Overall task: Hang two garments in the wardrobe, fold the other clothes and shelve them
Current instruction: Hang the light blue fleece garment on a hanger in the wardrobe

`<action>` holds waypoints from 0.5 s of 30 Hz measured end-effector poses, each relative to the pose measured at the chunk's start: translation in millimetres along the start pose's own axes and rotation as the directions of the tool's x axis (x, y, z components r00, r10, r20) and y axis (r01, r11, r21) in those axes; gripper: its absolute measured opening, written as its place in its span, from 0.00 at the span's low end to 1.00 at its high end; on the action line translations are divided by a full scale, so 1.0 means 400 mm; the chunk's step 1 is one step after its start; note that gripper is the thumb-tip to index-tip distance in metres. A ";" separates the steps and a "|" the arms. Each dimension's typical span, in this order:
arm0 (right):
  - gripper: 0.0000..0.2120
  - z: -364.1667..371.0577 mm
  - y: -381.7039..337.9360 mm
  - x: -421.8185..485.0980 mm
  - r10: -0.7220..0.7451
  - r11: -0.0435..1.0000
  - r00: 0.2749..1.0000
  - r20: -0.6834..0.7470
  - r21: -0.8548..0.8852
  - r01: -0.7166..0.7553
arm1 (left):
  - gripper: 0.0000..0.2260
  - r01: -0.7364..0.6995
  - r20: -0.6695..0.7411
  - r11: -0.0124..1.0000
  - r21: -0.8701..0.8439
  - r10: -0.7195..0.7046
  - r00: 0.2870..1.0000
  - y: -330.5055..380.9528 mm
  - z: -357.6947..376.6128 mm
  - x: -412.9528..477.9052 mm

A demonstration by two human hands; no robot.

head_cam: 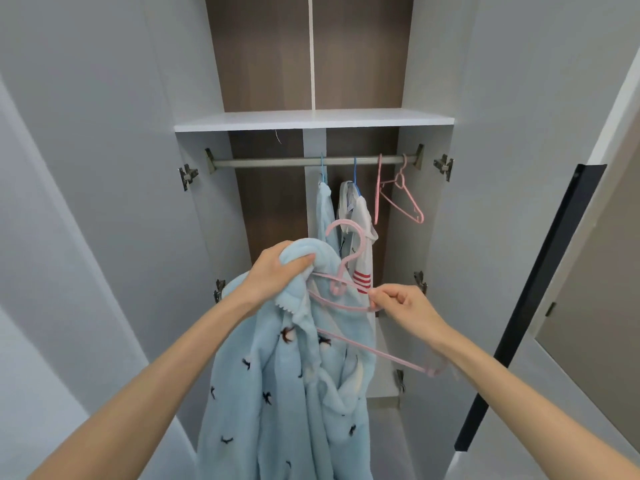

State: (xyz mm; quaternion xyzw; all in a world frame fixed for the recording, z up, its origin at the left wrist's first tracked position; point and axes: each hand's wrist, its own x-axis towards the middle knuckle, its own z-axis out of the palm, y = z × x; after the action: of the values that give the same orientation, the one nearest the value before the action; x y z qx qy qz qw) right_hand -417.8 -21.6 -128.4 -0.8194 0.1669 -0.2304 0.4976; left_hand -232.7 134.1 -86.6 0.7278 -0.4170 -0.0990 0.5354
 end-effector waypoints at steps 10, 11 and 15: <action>0.17 0.063 -0.047 0.010 0.005 0.990 0.988 -0.155 0.139 0.017 | 0.19 -0.242 0.097 0.959 0.147 0.230 0.968 -0.017 -0.076 -0.034; 0.17 0.065 -0.052 0.010 0.017 0.986 0.985 -0.171 0.165 0.012 | 0.22 -0.249 0.014 0.949 0.196 0.251 0.968 -0.035 -0.083 -0.036; 0.17 0.067 -0.084 0.014 0.026 0.972 0.979 -0.204 0.232 0.022 | 0.38 -0.124 -0.108 0.924 0.361 0.174 0.979 -0.122 -0.114 -0.045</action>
State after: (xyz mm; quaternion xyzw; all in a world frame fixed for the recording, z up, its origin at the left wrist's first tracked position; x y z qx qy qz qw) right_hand -397.0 10.3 -108.0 -0.7269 0.1902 -0.3315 0.5706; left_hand -192.7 182.5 -115.5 0.7829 -0.4442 0.0689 0.4300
